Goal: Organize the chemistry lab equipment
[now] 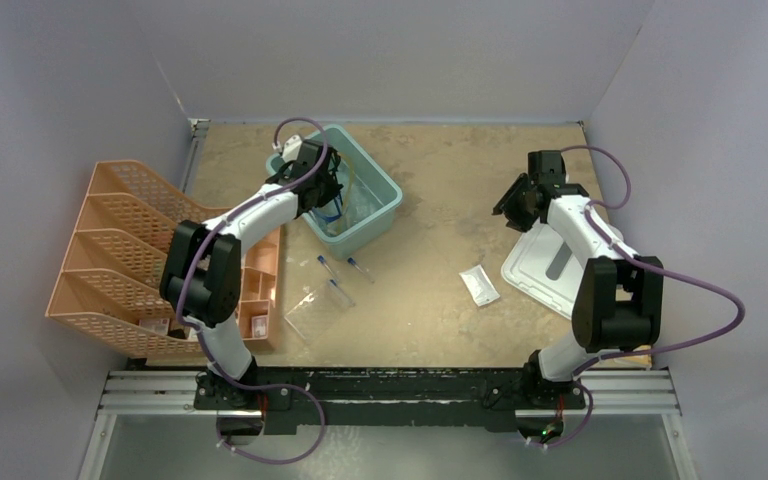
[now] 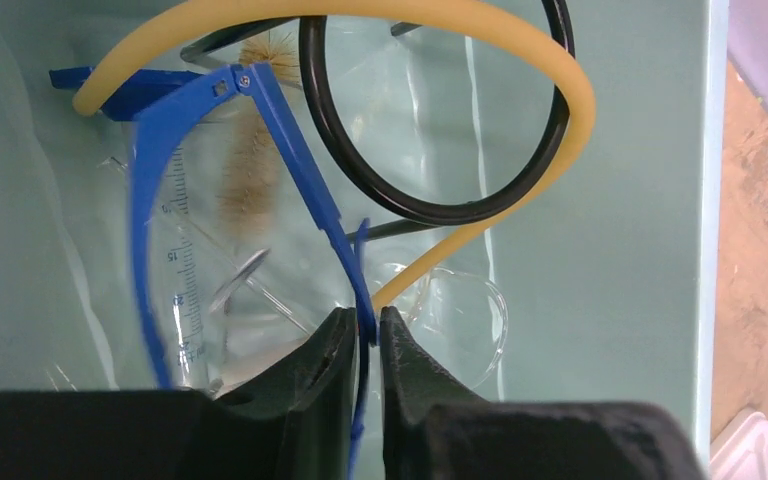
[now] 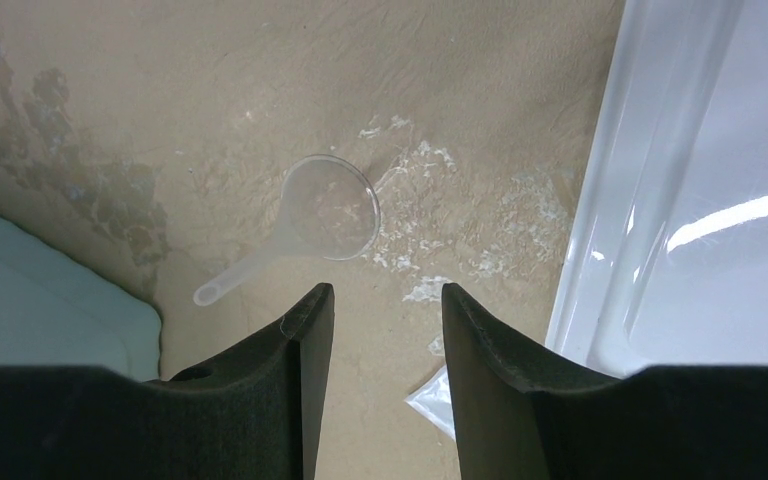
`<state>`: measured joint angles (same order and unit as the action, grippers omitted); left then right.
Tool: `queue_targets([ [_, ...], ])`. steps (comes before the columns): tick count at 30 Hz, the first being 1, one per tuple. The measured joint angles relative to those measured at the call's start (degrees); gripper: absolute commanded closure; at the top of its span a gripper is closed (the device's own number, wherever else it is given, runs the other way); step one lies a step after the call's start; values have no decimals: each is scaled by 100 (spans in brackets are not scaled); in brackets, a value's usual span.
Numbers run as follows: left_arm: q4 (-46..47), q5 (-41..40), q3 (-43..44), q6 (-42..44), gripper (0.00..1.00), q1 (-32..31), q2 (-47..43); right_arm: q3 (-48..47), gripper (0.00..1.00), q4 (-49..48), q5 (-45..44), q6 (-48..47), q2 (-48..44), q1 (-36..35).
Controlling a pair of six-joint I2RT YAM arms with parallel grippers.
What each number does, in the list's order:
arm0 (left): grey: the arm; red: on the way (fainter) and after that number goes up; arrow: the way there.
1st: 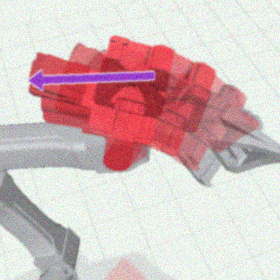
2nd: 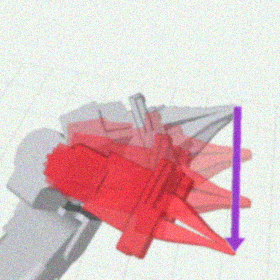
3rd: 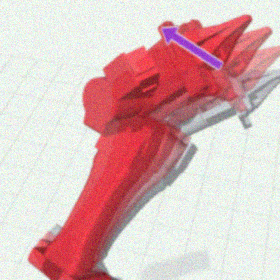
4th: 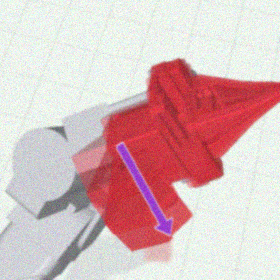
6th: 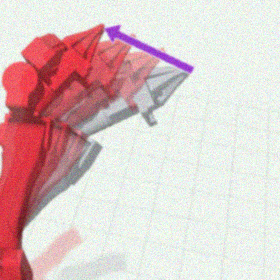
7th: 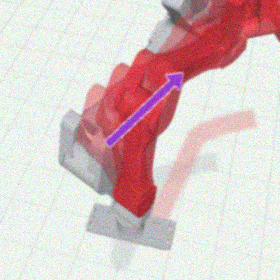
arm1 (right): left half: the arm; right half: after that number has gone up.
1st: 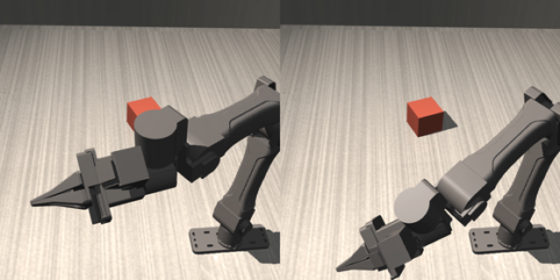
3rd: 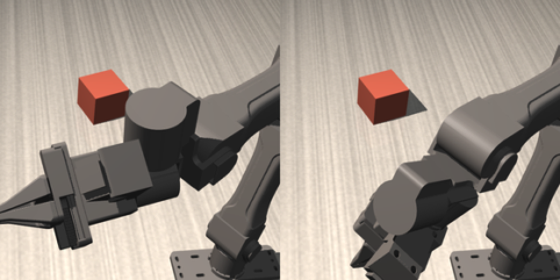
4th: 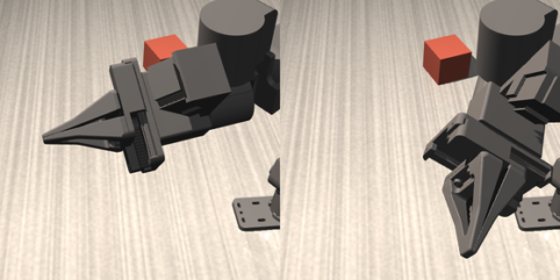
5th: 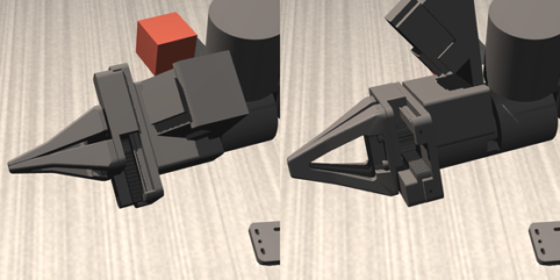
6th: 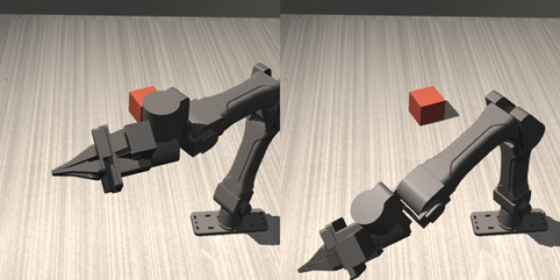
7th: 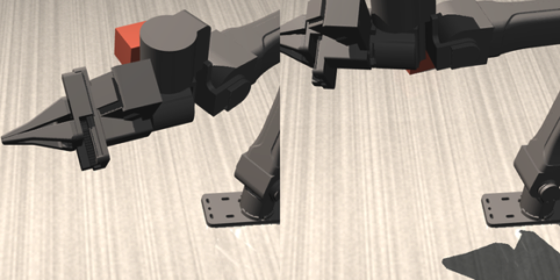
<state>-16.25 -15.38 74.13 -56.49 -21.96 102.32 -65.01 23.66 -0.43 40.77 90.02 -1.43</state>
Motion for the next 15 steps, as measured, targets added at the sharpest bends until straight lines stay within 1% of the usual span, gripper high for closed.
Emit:
queue_targets([
  [2,-7,-15,-2,-4,76,9,2,-2,53,0,0,-11,2,0],
  [5,-20,-50,-2,-2,70,22,2,-39,53,2,0,-92,4,0],
  [10,-184,-140,2,13,68,20,0,-186,50,-35,-2,-317,4,0],
  [15,-494,-293,72,157,62,20,-138,-350,46,-68,9,-710,7,0],
])
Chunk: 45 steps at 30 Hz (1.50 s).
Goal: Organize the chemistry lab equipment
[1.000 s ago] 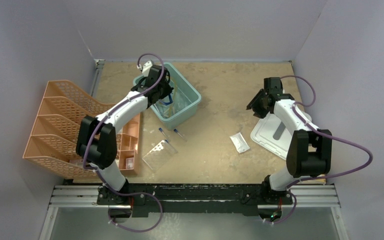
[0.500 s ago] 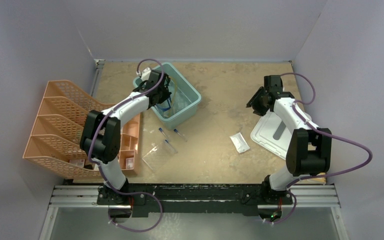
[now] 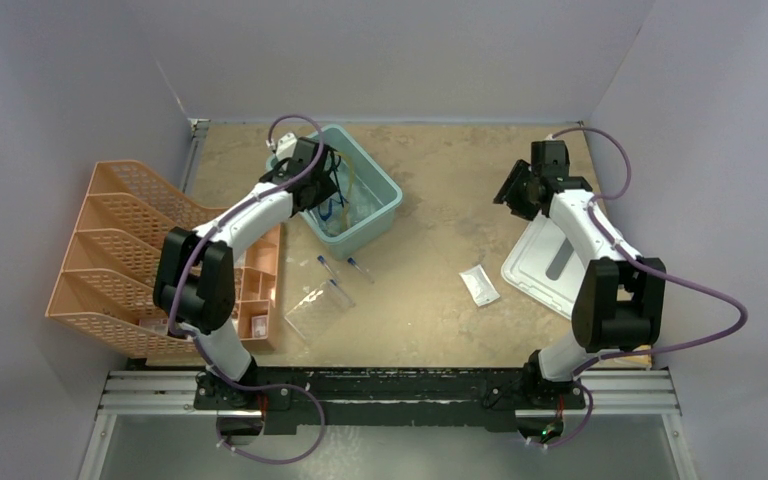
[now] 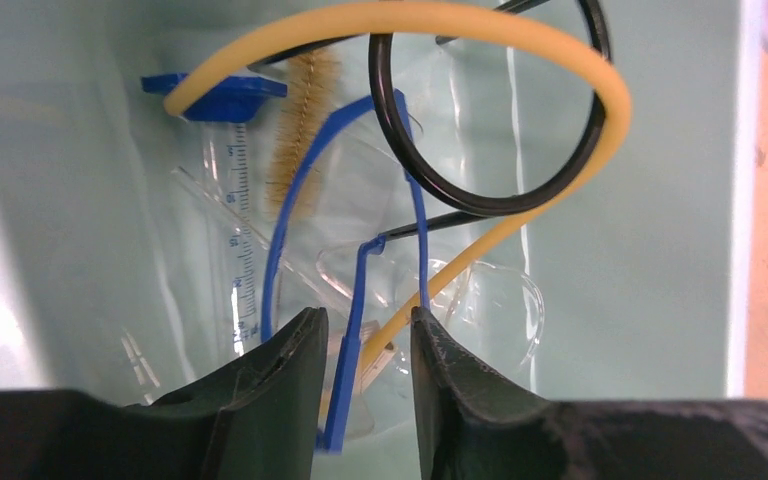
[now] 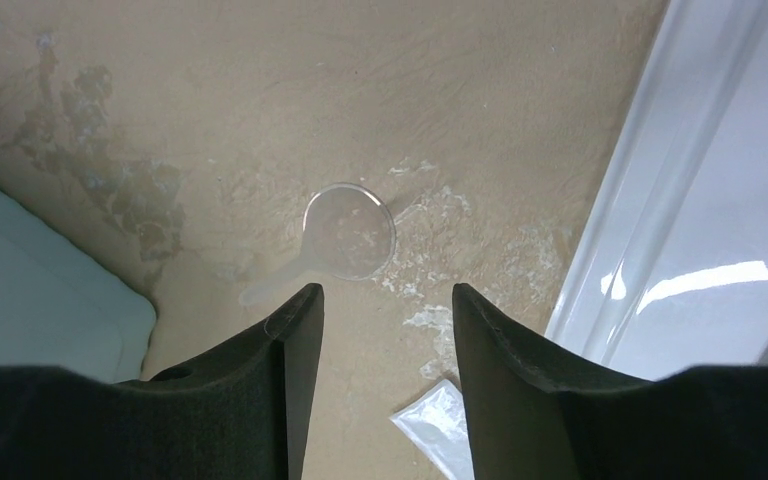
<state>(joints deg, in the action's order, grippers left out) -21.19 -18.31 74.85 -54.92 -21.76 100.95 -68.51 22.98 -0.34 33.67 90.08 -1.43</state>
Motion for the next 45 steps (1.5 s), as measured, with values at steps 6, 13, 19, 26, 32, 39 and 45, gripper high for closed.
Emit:
queue_targets([
  [6,-317,-197,94,280,54,0,-767,-33,41,-44,181,-415,0,-7],
  [13,-131,354,157,813,50,0,-1510,-48,38,-52,323,-940,55,-387],
  [19,310,1172,35,1233,45,-111,-1676,-505,42,26,37,-1191,614,-1182],
  [26,531,1631,-96,1405,44,-278,-1770,-752,70,35,-514,-1279,1119,-1270],
  [32,538,1670,-164,1414,44,-282,-1836,-870,91,55,-671,-1394,1283,-1307],
  [39,533,1626,-164,1423,44,-282,-1899,-1019,100,136,-968,-1547,1283,-1473],
  [45,514,1462,-164,1458,43,-282,-1917,-1572,100,310,-844,-1685,1172,-1738],
])
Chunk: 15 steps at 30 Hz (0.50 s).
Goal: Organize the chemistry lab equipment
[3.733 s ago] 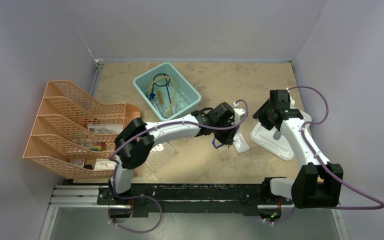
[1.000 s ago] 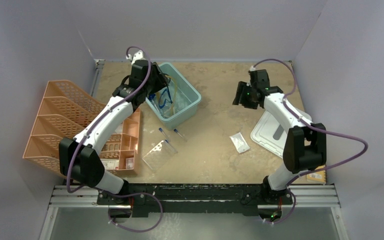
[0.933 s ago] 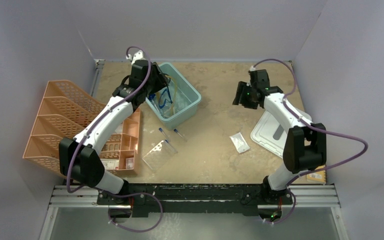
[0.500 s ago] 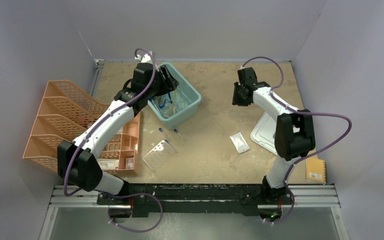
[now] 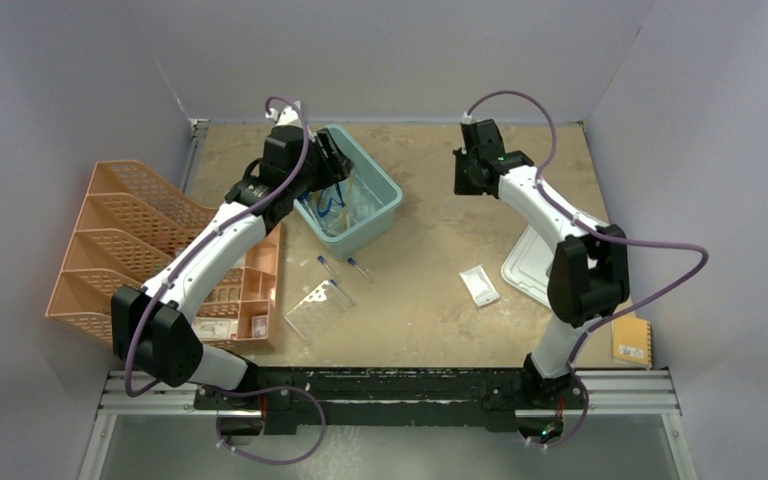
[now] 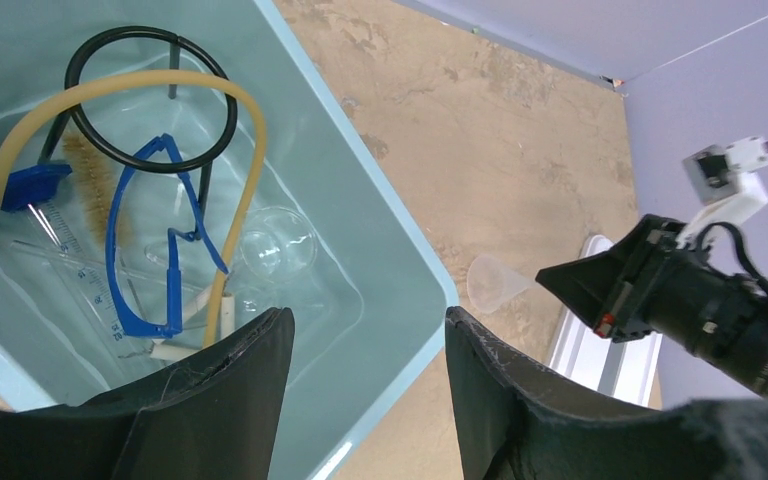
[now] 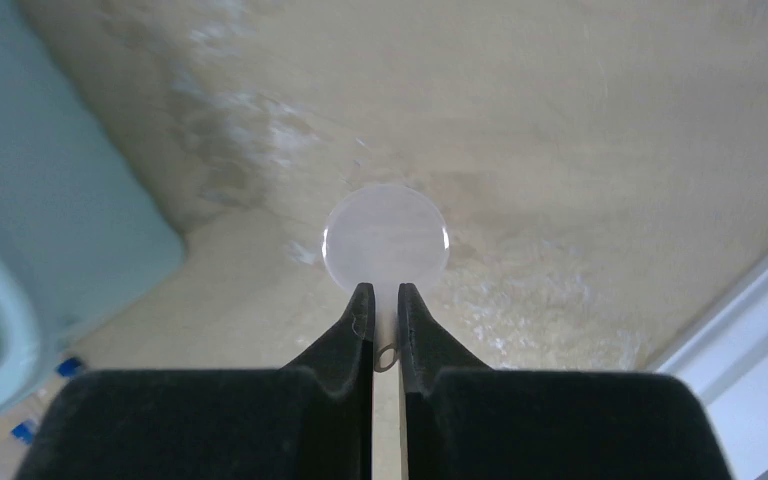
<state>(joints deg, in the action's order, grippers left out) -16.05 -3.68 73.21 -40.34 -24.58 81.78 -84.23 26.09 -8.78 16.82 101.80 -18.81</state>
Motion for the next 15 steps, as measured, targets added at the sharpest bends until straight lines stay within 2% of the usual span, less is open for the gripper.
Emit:
queue_targets([
  [5,-229,-374,0,52,43,2,-66,-85,100,-483,354,-341,-835,-468],
  [8,-380,-741,0,48,46,24,-177,-251,100,-901,599,-481,-1287,-844],
  [15,-686,-1681,-24,-105,52,251,-581,-1069,100,-1510,1110,-623,-1141,-1469],
])
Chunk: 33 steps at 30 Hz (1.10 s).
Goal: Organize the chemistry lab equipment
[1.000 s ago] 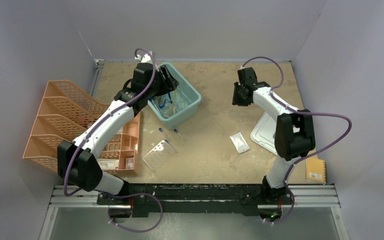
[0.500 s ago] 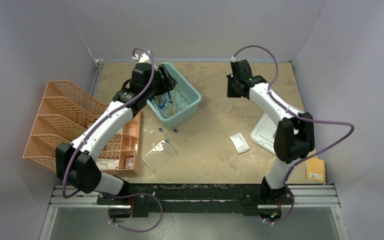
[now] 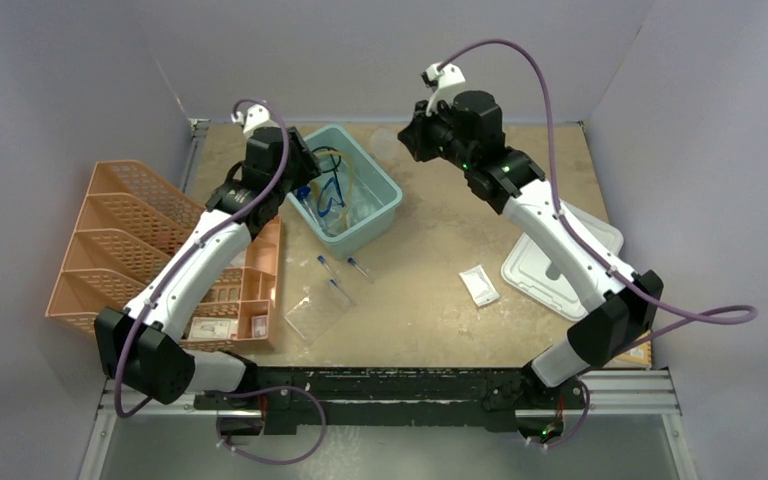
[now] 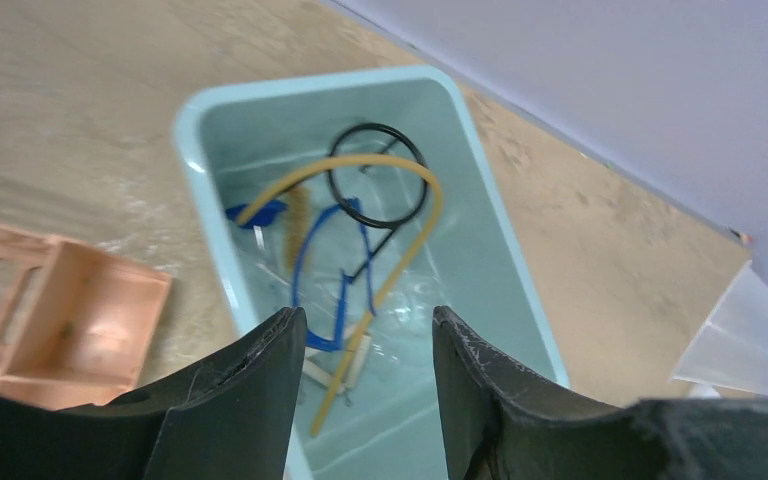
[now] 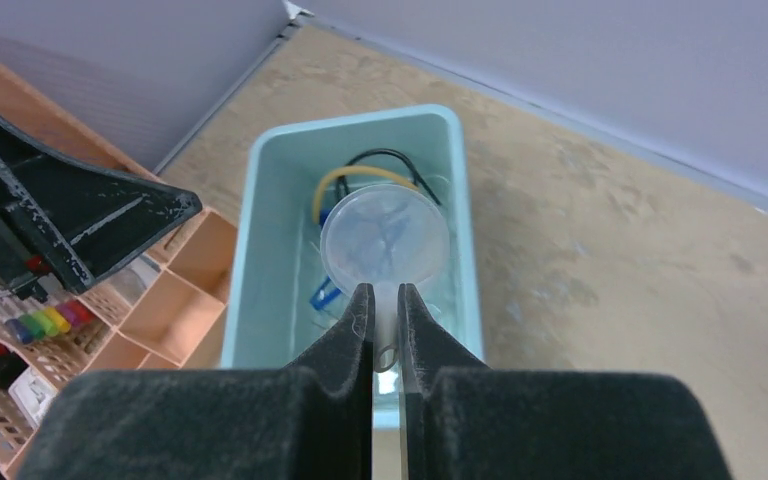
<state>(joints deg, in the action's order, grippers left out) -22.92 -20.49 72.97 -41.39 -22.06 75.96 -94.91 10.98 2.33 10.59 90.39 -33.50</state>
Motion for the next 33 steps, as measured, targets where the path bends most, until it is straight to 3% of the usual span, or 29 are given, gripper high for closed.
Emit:
queue_targets([
  [6,-219,-835,-278,-129,52,94,-450,-688,100,-42,129,-85,1150,-588],
  [14,-264,-1255,-352,-105,52,105,-686,-1735,100,743,-289,-319,2710,-1274],
  [21,-313,-1298,-424,-79,52,105,-684,-2245,100,1082,-778,-448,3224,-1364],
  [33,-378,-1469,-426,24,52,120,-649,-2509,100,918,-407,-415,3762,-1329],
])
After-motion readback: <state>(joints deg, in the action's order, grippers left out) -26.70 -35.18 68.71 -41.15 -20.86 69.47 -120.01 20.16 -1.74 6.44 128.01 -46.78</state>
